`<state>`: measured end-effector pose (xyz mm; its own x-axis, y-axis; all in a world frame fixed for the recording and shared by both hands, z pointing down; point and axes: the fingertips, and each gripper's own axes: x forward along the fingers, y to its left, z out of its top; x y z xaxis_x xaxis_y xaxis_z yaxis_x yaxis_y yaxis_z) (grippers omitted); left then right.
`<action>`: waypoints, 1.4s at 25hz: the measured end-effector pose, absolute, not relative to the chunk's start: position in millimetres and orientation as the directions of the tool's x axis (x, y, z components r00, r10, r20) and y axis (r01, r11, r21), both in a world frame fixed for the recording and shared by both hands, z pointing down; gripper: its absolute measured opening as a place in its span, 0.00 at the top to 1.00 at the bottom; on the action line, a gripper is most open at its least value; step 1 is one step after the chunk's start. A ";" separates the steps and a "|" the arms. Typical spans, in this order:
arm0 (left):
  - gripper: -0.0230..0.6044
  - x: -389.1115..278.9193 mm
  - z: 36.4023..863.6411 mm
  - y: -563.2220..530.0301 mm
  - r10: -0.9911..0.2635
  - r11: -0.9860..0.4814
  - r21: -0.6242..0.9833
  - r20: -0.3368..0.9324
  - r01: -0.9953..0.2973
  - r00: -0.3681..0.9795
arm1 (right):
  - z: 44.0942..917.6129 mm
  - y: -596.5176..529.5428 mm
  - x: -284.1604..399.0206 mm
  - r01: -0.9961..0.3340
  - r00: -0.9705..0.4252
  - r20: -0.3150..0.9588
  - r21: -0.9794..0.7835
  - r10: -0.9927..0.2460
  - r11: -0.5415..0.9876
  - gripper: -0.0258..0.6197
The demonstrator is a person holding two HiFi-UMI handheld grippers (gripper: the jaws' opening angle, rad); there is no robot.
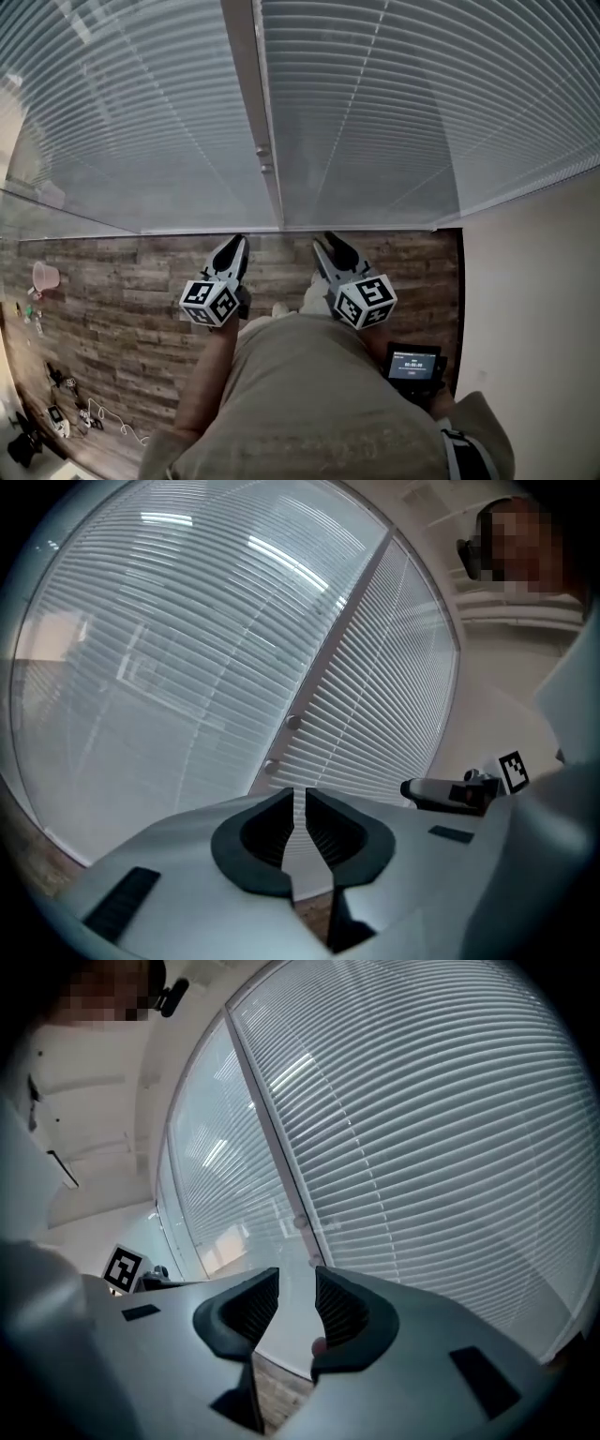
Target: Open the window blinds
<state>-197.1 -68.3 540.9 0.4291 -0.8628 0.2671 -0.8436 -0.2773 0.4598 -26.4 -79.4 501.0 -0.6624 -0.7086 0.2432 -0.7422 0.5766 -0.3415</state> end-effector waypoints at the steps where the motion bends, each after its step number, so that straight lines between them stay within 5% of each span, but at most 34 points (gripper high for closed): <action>1: 0.90 -194.7 540.8 -68.5 -0.865 -0.274 0.459 0.267 -0.845 0.426 | 499.2 -81.2 -25.6 -0.739 -0.667 0.238 -0.339 -0.706 0.583 0.76; 17: 0.89 -143.3 560.1 -144.7 -0.865 -0.208 0.372 0.363 -0.905 0.347 | 500.2 -147.8 31.3 -0.684 -0.724 0.231 -0.356 -0.650 0.636 0.76; 35: 0.69 -149.0 596.9 -224.1 -0.848 -0.077 0.235 0.495 -0.969 0.188 | 517.5 -177.2 35.7 -0.637 -0.770 0.278 -0.394 -0.574 0.663 0.76</action>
<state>-149.0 -224.1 596.9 0.1876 -0.8483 0.4951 -0.9689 -0.0769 0.2354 35.7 -177.2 517.5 -0.7698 -0.5744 0.2784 -0.6370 0.6627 -0.3938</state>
